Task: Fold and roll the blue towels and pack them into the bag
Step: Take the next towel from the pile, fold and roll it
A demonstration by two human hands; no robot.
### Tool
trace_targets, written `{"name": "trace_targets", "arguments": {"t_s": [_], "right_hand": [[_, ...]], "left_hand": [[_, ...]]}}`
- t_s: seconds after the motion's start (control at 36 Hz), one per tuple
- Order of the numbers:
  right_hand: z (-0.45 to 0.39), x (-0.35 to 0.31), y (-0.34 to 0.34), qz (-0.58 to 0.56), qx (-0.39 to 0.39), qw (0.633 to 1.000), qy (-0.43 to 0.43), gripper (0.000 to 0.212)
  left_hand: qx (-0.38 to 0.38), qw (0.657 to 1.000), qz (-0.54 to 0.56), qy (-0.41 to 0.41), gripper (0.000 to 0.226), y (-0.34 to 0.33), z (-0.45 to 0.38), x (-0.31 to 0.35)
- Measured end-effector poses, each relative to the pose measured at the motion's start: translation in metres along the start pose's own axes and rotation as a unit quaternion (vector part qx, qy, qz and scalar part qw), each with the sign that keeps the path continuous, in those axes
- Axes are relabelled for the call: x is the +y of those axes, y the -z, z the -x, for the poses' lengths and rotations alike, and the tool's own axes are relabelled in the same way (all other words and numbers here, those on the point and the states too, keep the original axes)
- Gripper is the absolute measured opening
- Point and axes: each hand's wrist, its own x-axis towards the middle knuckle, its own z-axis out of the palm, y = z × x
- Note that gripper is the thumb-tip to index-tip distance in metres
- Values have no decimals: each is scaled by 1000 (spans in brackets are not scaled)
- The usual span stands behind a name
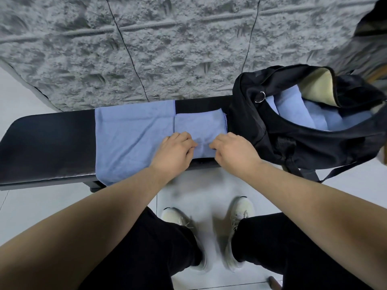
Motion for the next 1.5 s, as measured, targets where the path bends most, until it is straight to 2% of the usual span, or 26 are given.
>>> {"name": "trace_targets", "arguments": {"t_s": [0.06,0.11,0.22,0.33,0.47,0.56,0.64,0.78,0.89,1.08,1.22,1.36,1.5], "right_hand": [[3,-2,-1,21,-3,1000,1,21],[5,-1,-2,48,-2,999,3,24],[-1,1,-7,70,-5,998,0,29],[-6,2,-8,56,-11,998,-11,32],[-3,0,-3,25,-55,998,-32,35],[1,-2,3,19,-74,997,-32,41],[4,-5,8,11,-84,996,-41,41],[7,-9,13,2,-85,995,-49,34],[7,-10,12,-9,-65,997,-47,29],[6,-9,9,-49,-56,995,-69,29],[0,-7,6,-66,-85,989,-103,11],[-8,-7,5,-76,-117,983,-117,10],[-9,-4,2,-72,-102,984,-127,8]], "left_hand": [[-12,1000,-13,-6,34,1,1,0],[-35,999,-29,-12,41,2,3,0],[-64,996,-67,-18,42,0,0,-3],[-62,996,-57,-1,40,-1,-3,2],[-63,996,-61,-8,38,-1,0,3],[-71,996,-54,-12,46,3,2,4],[-107,993,-43,-7,49,6,4,7],[-118,993,-24,4,37,5,6,9],[-124,992,-21,12,57,6,8,12],[-96,995,-21,15,45,4,5,15],[-75,997,-20,19,31,3,2,13],[-65,997,20,36,26,2,-1,11],[-70,996,21,50,25,1,-3,10]]}}
